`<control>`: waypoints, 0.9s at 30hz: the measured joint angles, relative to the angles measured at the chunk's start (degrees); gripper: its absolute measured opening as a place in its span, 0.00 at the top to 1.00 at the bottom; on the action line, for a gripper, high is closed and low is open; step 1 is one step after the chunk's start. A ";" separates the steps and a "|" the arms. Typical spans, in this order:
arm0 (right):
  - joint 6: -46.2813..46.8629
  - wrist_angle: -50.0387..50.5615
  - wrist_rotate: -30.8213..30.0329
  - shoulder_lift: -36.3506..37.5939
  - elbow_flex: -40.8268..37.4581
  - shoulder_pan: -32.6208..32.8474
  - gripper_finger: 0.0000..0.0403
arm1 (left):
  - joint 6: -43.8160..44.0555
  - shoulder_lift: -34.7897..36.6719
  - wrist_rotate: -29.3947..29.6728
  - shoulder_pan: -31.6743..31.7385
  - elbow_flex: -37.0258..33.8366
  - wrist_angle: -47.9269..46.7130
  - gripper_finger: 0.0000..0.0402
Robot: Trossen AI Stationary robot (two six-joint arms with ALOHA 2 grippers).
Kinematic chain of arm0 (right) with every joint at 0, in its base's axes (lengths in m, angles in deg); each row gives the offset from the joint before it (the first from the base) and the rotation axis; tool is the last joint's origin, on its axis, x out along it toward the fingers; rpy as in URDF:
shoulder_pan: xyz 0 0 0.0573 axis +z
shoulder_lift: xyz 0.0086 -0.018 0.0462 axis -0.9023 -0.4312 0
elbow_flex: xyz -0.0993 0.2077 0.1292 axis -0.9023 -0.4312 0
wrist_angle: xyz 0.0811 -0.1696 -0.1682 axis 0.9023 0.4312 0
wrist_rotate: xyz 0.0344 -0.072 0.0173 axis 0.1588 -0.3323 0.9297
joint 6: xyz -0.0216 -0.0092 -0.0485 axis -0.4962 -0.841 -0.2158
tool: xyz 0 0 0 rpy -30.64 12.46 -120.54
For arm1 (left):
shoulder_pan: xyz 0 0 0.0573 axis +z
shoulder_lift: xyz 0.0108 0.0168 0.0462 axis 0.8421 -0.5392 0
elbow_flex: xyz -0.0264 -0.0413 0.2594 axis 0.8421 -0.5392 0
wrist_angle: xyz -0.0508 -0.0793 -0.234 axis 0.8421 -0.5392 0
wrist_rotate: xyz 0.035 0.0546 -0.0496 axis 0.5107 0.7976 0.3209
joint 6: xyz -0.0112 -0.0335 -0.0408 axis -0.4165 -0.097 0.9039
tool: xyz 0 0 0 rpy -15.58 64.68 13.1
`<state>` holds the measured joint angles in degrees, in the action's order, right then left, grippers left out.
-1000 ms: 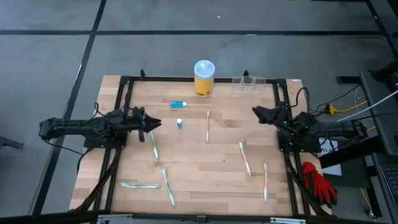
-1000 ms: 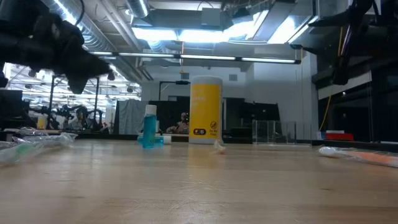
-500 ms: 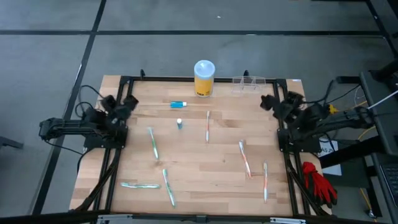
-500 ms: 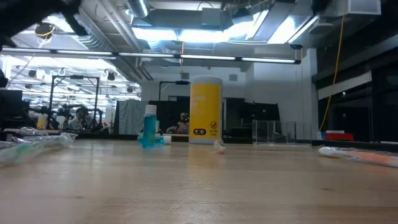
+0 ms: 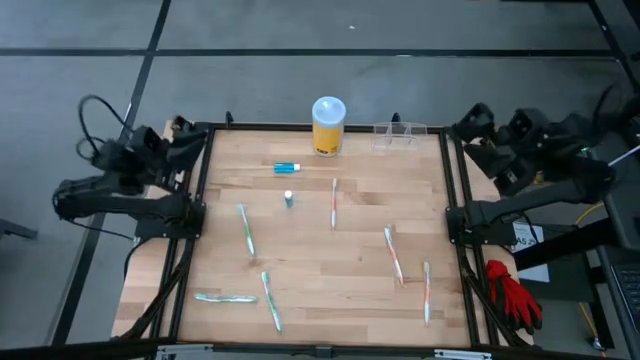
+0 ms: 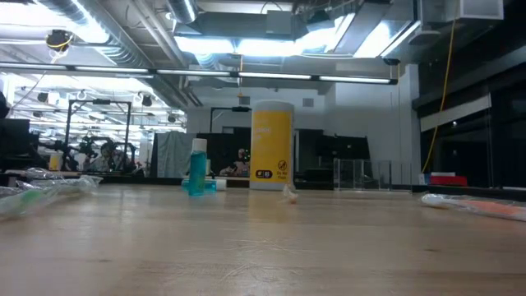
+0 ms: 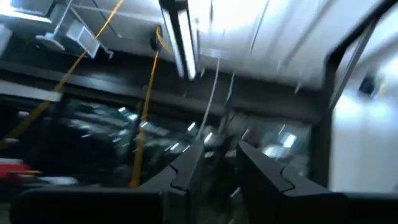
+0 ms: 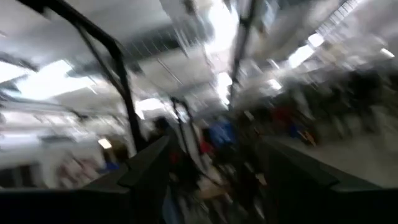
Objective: Pick & Place toothbrushing station
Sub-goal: Put the top blue mouthwash into the transparent organizer
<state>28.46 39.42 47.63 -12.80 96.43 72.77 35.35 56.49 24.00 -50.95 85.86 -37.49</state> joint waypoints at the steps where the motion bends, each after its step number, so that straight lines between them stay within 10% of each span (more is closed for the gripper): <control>1: 0.18 6.94 -2.38 -0.53 3.09 0.00 0.40 | -2.43 -1.22 2.10 0.00 3.79 -6.16 0.78; 7: 17.72 46.39 -12.36 -3.70 16.60 0.00 0.40 | -5.57 -11.29 22.47 0.03 26.66 -44.45 0.78; 14: 40.14 73.93 -3.20 -6.35 17.53 0.00 0.40 | 10.91 -20.10 25.24 0.00 41.67 -79.29 0.78; 21: 38.68 78.20 3.01 -12.06 16.94 0.04 0.40 | 29.52 -23.32 9.43 0.00 39.99 -102.65 0.78; 27: 30.13 69.87 0.97 -15.02 16.92 0.04 0.40 | 37.58 -23.15 -4.66 -2.14 26.22 -89.80 0.78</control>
<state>58.59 109.29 48.60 -27.82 113.35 72.82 72.93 33.34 19.34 -53.09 112.08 -127.28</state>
